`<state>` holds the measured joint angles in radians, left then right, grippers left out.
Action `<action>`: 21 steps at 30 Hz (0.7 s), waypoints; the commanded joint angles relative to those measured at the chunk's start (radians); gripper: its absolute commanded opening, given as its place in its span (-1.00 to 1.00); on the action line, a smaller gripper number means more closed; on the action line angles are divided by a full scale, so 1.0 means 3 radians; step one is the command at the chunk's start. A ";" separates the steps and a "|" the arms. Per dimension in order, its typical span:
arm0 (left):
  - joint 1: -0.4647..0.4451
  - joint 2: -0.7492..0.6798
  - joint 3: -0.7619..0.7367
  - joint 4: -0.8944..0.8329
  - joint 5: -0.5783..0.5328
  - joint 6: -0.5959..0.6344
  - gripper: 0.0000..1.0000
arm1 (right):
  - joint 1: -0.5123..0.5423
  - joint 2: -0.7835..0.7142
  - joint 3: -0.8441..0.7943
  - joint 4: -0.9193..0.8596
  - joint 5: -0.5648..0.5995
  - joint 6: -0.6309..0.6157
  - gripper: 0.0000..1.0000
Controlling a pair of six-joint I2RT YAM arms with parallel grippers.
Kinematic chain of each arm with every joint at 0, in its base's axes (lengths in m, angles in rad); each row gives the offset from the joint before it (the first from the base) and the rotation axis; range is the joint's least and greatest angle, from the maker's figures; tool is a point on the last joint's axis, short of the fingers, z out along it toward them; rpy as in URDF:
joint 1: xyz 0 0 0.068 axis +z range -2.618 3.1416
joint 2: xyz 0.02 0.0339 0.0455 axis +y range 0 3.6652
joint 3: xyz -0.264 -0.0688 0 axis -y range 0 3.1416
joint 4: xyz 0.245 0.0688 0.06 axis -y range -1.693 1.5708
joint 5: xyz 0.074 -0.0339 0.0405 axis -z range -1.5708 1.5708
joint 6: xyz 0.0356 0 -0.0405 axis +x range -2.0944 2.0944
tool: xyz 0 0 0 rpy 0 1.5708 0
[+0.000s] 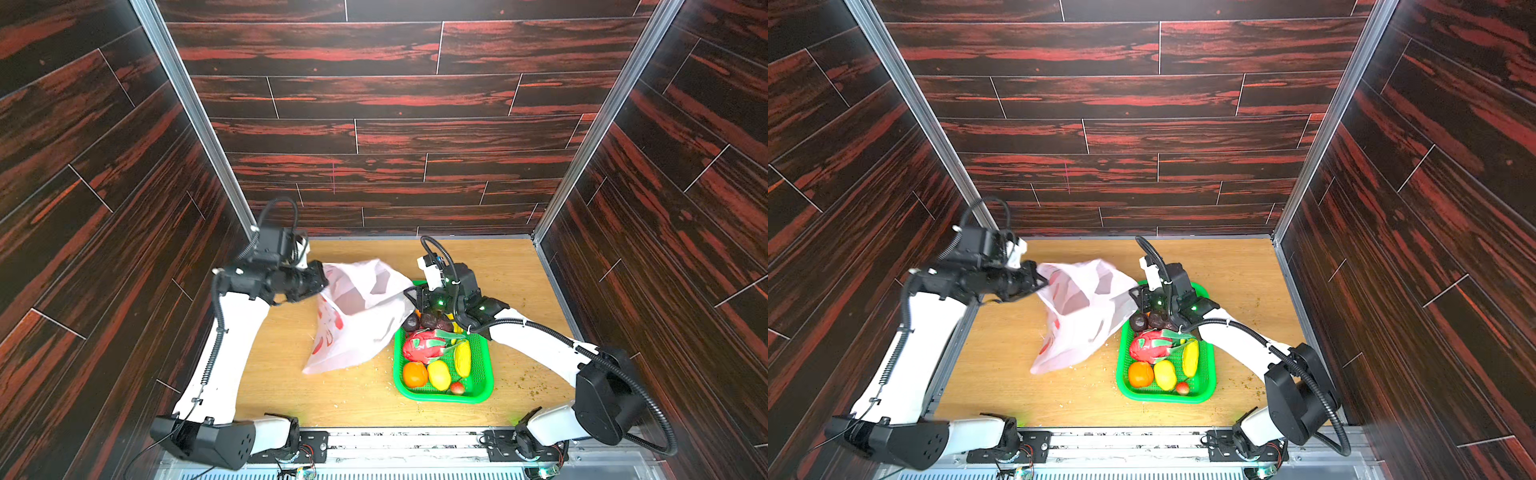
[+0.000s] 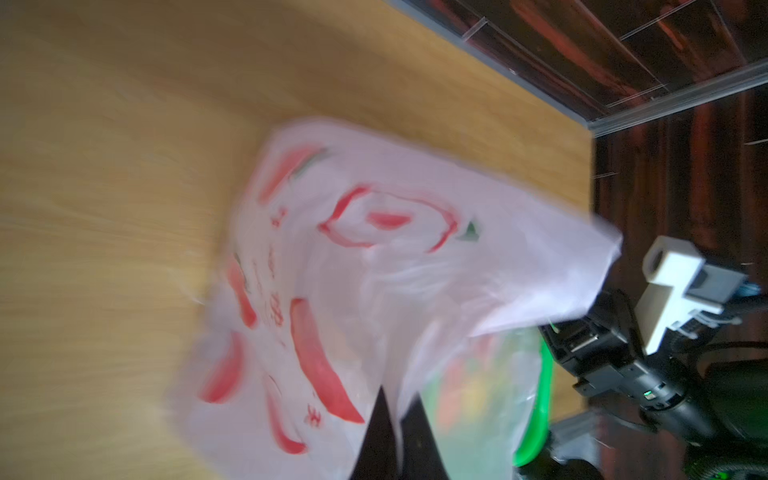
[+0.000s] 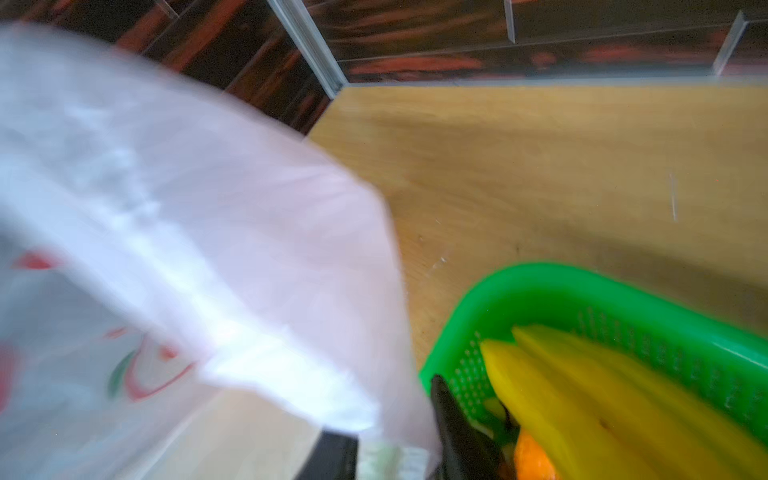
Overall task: Place the fake fruits into the plastic bag and tie a complex knot
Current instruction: 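Grasp a dark plum in the basket with the right gripper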
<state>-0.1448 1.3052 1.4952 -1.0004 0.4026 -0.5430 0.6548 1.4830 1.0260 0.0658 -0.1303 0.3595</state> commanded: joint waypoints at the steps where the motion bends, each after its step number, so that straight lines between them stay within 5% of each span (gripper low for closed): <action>1: 0.0011 -0.0208 -0.0379 0.0846 0.0466 -0.0655 -1.00 | 0.0000 0.0045 0.0086 -0.0236 -0.0155 -0.0149 -0.08; 10: 0.0003 -0.0457 -0.0688 0.0997 -0.0104 -0.1324 -1.00 | -0.0017 -0.0271 0.0252 -0.1258 -0.0100 -0.0455 0.67; 14: 0.0004 -0.0493 -0.0722 0.0971 -0.0257 -0.1635 -1.00 | -0.0022 -0.0523 0.0296 -0.1693 0.0108 -0.0537 0.82; 21: 0.0002 -0.0435 -0.0727 0.1018 0.0008 -0.1814 -1.00 | -0.0117 -0.0877 0.0373 -0.2468 0.0501 -0.0474 0.89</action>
<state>-0.1452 1.1717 1.2903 -0.7113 0.3775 -1.0321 0.6369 1.2560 1.1160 -0.5106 -0.0486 0.2157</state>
